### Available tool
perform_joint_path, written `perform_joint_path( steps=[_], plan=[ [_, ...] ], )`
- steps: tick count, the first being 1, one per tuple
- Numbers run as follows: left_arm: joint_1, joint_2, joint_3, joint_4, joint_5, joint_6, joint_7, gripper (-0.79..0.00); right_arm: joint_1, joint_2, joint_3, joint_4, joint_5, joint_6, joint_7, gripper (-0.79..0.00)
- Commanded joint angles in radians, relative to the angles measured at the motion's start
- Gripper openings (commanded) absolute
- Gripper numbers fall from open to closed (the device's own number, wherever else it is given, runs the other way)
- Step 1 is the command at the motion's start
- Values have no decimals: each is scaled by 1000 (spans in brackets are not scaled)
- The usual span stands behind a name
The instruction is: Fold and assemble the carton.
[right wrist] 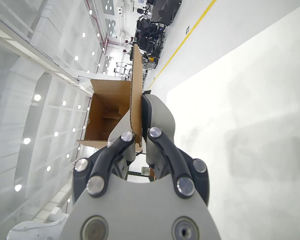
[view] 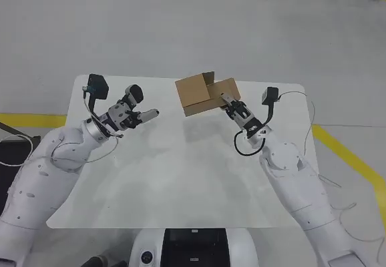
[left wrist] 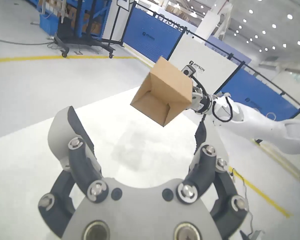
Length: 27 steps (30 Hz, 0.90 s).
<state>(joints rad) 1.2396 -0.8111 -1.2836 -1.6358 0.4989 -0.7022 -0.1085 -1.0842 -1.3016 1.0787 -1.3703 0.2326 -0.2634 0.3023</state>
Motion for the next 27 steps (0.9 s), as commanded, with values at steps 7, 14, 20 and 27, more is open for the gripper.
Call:
perform_joint_path(
  steps=[7,14,20,27],
  plan=[
    [-6,-13,19,-3,204,-45,136,0,-8,-4,-2,-8,25,23,-3,-785],
    [-6,-13,19,-3,204,-45,136,0,-8,-4,-2,-8,25,23,-3,-785],
    [-2,-14,19,-12,225,-29,132,0,-30,-7,-5,-30,37,63,-20,-785],
    [2,-20,32,-7,436,-80,186,0,-76,-15,-30,-104,16,136,-81,-785]
  ],
)
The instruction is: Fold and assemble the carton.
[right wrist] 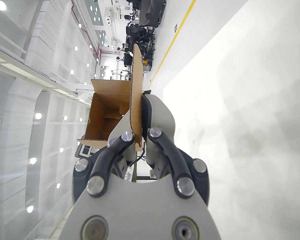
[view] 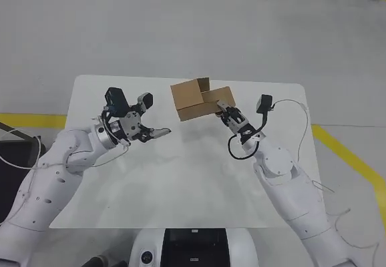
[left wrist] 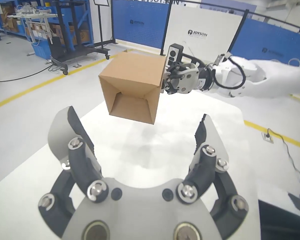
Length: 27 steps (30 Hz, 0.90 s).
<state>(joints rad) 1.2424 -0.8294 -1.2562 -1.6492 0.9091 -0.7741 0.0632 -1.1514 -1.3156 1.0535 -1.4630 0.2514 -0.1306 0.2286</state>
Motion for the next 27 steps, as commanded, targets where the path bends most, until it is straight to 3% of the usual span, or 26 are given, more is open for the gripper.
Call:
perform_joint_path(
  steps=[1,11,27],
  plan=[
    [-4,-3,10,13,47,-13,25,0,-18,-2,-9,-24,-7,7,-16,-785],
    [-60,-32,74,99,86,-22,117,0,-103,-7,-25,-109,-41,-11,-51,-785],
    [-89,-54,103,133,105,-99,133,0,-128,-12,-15,-113,-52,-12,-13,-785]
  ],
)
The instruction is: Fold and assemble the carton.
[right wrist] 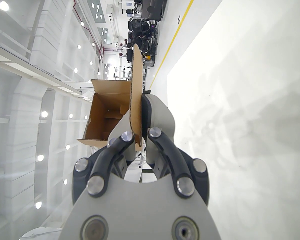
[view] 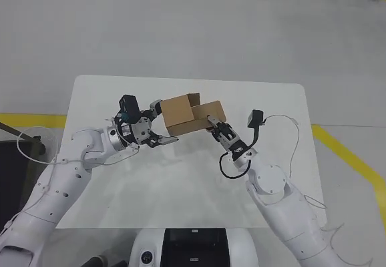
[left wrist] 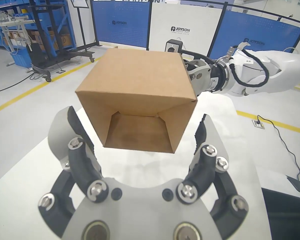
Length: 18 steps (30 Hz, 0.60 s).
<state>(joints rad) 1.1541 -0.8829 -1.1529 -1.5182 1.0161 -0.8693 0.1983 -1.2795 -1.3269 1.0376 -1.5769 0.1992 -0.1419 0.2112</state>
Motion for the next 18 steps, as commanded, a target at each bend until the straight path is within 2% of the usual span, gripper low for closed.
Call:
perform_joint_path(
  steps=[1,18],
  plan=[
    [-2,-2,0,4,-5,-8,-3,0,0,0,2,1,0,1,9,-785],
    [-3,-15,-2,11,11,-52,-10,0,-8,-4,16,4,-1,10,46,-785]
  ],
)
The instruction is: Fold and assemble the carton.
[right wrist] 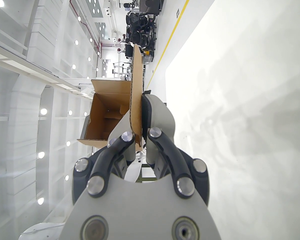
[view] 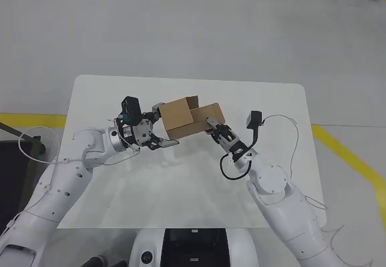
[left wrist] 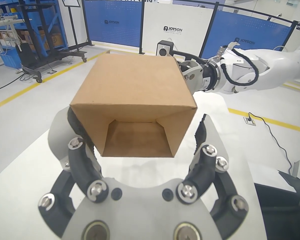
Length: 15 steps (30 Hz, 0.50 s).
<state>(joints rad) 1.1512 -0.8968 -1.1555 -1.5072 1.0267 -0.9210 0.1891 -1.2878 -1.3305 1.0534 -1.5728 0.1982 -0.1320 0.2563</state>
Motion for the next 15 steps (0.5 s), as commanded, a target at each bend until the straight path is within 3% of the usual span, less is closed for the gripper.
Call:
perform_joint_path(
  steps=[1,6,15],
  plan=[
    [0,-2,1,1,1,-2,-2,0,0,-1,1,0,0,1,1,-785],
    [0,-5,-2,3,-1,-4,-7,0,0,-2,3,2,-5,0,6,-785],
    [2,-11,-9,6,-9,-10,-19,0,3,-5,6,8,-10,4,14,-585]
  ],
)
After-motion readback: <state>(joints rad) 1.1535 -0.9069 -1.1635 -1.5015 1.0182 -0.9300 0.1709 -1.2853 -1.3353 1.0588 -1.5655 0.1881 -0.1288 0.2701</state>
